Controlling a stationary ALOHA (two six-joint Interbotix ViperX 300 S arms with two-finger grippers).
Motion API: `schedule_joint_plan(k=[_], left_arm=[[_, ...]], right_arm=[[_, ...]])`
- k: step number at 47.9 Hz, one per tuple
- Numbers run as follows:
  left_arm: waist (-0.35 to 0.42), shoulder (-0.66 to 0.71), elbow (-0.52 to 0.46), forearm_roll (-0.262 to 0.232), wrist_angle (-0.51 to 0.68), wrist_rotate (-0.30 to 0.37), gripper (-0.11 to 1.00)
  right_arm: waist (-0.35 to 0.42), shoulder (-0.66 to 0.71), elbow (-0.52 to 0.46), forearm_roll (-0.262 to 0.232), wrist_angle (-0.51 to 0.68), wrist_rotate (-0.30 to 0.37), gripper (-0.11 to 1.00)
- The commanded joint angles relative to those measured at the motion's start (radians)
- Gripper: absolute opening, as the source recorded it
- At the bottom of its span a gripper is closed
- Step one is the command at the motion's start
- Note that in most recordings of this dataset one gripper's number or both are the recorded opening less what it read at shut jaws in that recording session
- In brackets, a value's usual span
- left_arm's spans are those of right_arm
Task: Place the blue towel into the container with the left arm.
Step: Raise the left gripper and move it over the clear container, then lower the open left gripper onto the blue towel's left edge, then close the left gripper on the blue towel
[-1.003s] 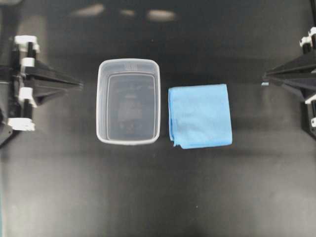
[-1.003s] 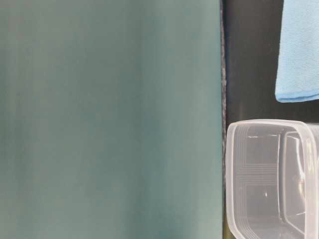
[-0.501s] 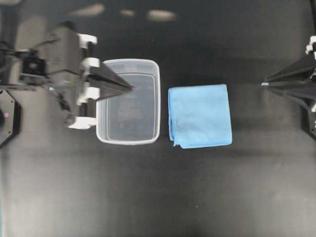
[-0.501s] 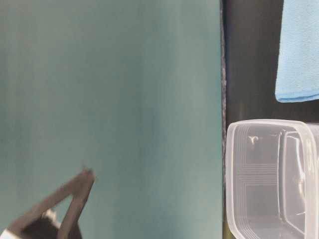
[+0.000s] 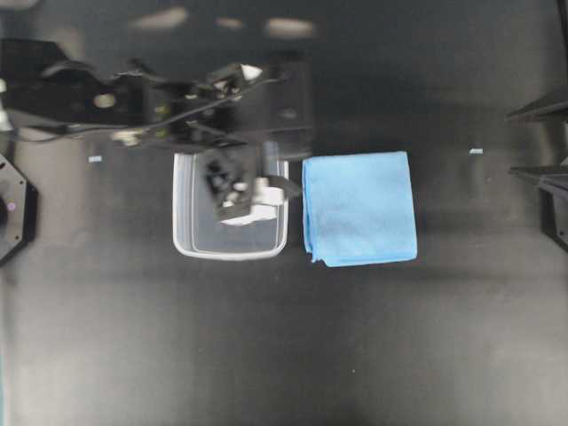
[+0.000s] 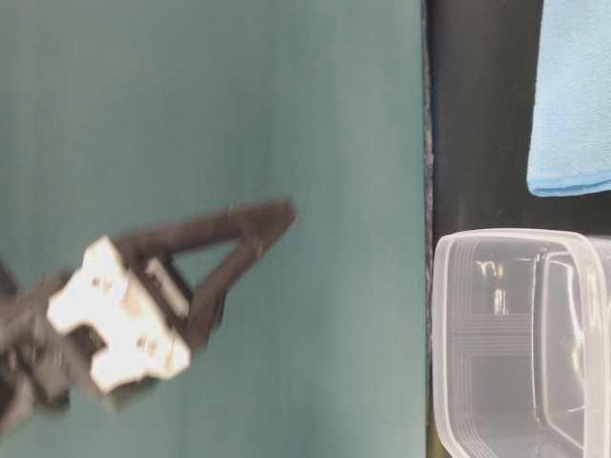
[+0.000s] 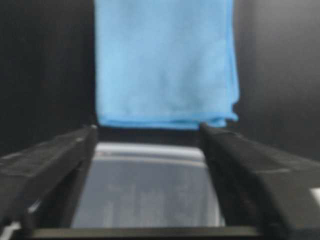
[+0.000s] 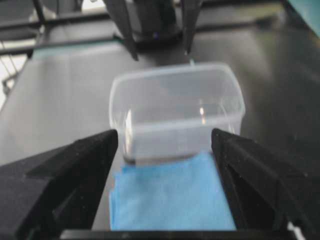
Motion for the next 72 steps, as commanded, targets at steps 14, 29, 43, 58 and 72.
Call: schedule_joint_plan(k=[14, 29, 43, 58, 72], left_arm=[[0.003, 0.339, -0.293, 0.003, 0.091, 0.005, 0.89], [-0.008, 0.526, -0.391, 0.003, 0.103, 0.005, 0.89], [-0.011, 0.612, -0.402, 0.003, 0.086, 0.005, 0.89], [-0.023, 0.629, -0.41, 0.003, 0.118, -0.003, 0.71], [-0.031, 0.581, -0.469, 0.003, 0.143, 0.006, 0.06]], right_arm=[[-0.005, -0.006, 0.002, 0.0, 0.031, -0.002, 0.74], [-0.005, -0.025, 0.006, 0.0, 0.032, 0.003, 0.73], [-0.005, -0.028, 0.017, 0.0, 0.029, 0.006, 0.73], [-0.005, -0.026, 0.025, 0.002, 0.0, 0.009, 0.73], [-0.005, -0.028, 0.025, 0.0, 0.0, 0.009, 0.73]])
